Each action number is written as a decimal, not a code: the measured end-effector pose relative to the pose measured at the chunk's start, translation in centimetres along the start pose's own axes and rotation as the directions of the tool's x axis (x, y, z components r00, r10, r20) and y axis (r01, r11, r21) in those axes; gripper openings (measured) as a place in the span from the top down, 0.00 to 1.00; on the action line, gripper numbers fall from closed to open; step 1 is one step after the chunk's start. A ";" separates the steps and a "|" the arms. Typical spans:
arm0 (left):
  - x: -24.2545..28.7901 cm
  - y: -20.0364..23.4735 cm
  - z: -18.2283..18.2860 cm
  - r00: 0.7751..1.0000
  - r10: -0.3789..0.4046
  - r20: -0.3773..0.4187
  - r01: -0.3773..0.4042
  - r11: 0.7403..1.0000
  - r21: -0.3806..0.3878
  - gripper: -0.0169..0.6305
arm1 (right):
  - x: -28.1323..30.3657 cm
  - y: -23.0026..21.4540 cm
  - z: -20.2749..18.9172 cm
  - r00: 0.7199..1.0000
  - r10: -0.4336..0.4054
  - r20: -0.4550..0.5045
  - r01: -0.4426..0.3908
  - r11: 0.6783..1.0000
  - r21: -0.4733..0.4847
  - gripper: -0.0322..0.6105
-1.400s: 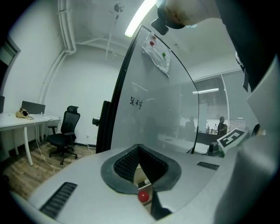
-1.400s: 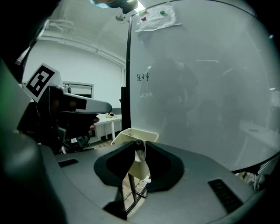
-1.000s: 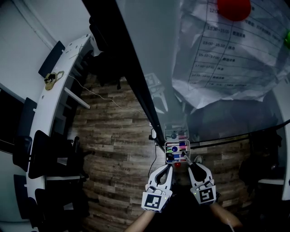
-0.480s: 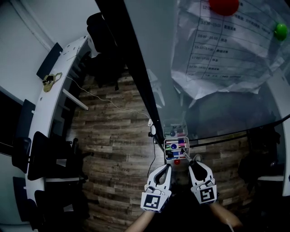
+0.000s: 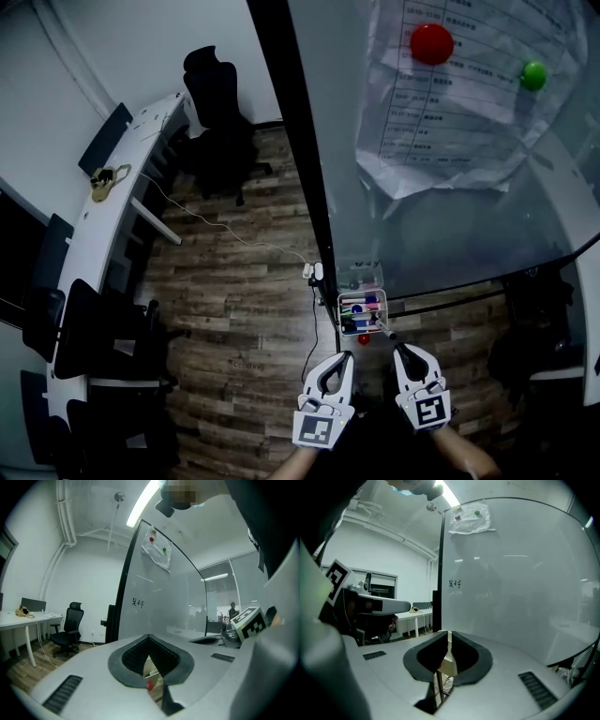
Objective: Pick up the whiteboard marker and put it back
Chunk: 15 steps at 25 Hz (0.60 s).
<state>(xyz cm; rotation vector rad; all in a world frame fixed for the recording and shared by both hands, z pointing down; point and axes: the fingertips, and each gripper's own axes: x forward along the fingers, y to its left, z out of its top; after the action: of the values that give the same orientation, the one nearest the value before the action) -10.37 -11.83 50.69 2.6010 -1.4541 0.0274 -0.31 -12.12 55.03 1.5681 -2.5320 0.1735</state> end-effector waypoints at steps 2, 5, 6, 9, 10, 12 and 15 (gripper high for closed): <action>-0.2 -0.3 0.2 1.000 0.006 0.007 -0.006 1.000 -0.006 0.96 | -0.5 0.1 0.4 1.000 0.005 0.004 -0.005 1.000 0.011 0.91; -0.2 -0.9 0.3 1.000 0.018 0.007 -0.018 1.000 -0.011 0.96 | -1.1 0.0 1.0 1.000 0.019 0.007 -0.019 1.000 0.023 0.93; -0.1 -1.1 0.5 1.000 0.023 0.011 -0.023 1.000 -0.013 0.96 | -1.2 0.0 1.3 1.000 0.026 0.008 -0.026 0.999 0.024 0.93; 0.2 -1.8 1.3 0.998 0.048 0.027 -0.047 0.999 -0.026 0.96 | -1.4 -0.6 2.2 0.998 0.052 0.019 -0.052 0.998 0.023 0.93; 0.2 -2.1 1.5 0.998 0.055 0.030 -0.055 0.998 -0.029 0.96 | -1.6 -0.8 2.5 0.998 0.058 0.026 -0.058 0.998 0.024 0.93; 0.0 -2.9 1.7 0.997 0.067 0.029 -0.066 0.997 -0.029 0.96 | -2.3 -1.3 3.1 0.997 0.064 0.035 -0.065 0.997 0.030 0.93; -0.4 -4.3 1.8 0.997 0.082 0.016 -0.082 0.996 -0.026 0.96 | -3.3 -2.2 3.7 0.997 0.069 0.042 -0.070 0.997 0.038 0.93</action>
<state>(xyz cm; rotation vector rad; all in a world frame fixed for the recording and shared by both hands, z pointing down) -7.06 -9.61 48.30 2.5265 -1.5556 -0.0033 2.84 -10.82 50.80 1.5132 -2.6318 0.2026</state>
